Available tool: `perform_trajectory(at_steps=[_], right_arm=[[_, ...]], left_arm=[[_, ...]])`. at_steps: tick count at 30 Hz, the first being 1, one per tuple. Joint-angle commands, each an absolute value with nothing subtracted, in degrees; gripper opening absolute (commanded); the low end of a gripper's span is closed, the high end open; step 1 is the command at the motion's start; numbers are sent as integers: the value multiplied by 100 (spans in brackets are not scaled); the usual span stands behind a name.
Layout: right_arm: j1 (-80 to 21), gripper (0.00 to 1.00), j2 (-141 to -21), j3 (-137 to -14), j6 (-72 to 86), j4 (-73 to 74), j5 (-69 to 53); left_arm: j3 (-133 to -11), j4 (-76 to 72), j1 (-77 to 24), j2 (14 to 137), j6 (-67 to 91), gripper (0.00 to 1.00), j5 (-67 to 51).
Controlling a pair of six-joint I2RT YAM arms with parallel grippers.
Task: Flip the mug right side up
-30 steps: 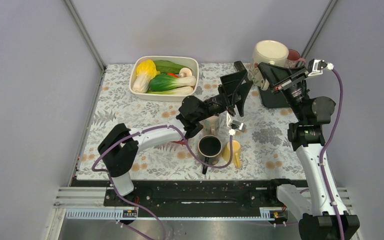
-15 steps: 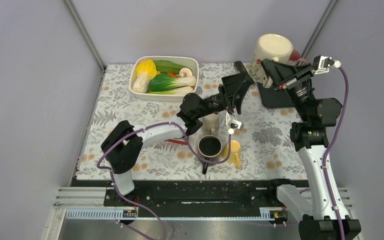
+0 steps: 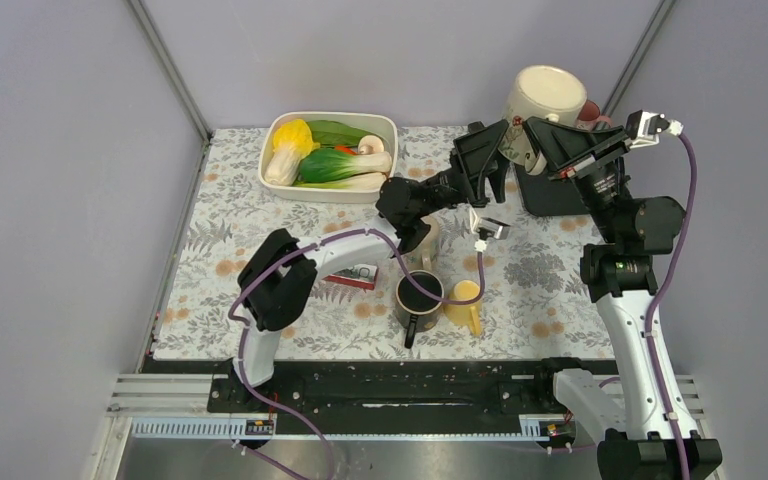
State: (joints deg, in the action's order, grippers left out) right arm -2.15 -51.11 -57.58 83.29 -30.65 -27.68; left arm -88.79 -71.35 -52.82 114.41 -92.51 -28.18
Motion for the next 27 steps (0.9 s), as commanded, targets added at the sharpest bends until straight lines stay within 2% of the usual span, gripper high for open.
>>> perform_trajectory(at_steps=[1,3,6,10,15,16,19,22,27], right_arm=[[-254,0,-4979,-5996,8442,-4223,-2559],[-254,0,-4971,-5922,8466,-4226,-2516],[-255,0,-4984,-5808,8507,-4225,-2459],[-255,0,-5113,-5591,8562,-4242,-2421],[-249,0,-5376,-5251,8428,-4129,-2279],[-254,3,-5435,-5209,8318,-3992,-2259],[-249,30,-5587,-5112,7753,-3463,-2236],[-253,50,-5727,-4930,7314,-3161,-2330],[-255,57,-6091,-4454,7268,-3356,-2466]], left_arm=[[-9375,-7685,-5275,11554,-9157,66,-3105],[-9462,-7673,-5276,11582,-9150,56,-3148],[-9549,-7689,-5280,11618,-9141,34,-3211],[-9503,-7744,-5278,11626,-9160,0,-3235],[-9152,-7639,-5263,11477,-9222,0,-3028],[-9059,-7514,-5246,11432,-9304,0,-2965],[-8804,-6986,-5200,11324,-9460,0,-2624],[-8712,-6550,-5145,11280,-9562,0,-2242],[-8727,-5962,-5040,11293,-9827,0,-2007]])
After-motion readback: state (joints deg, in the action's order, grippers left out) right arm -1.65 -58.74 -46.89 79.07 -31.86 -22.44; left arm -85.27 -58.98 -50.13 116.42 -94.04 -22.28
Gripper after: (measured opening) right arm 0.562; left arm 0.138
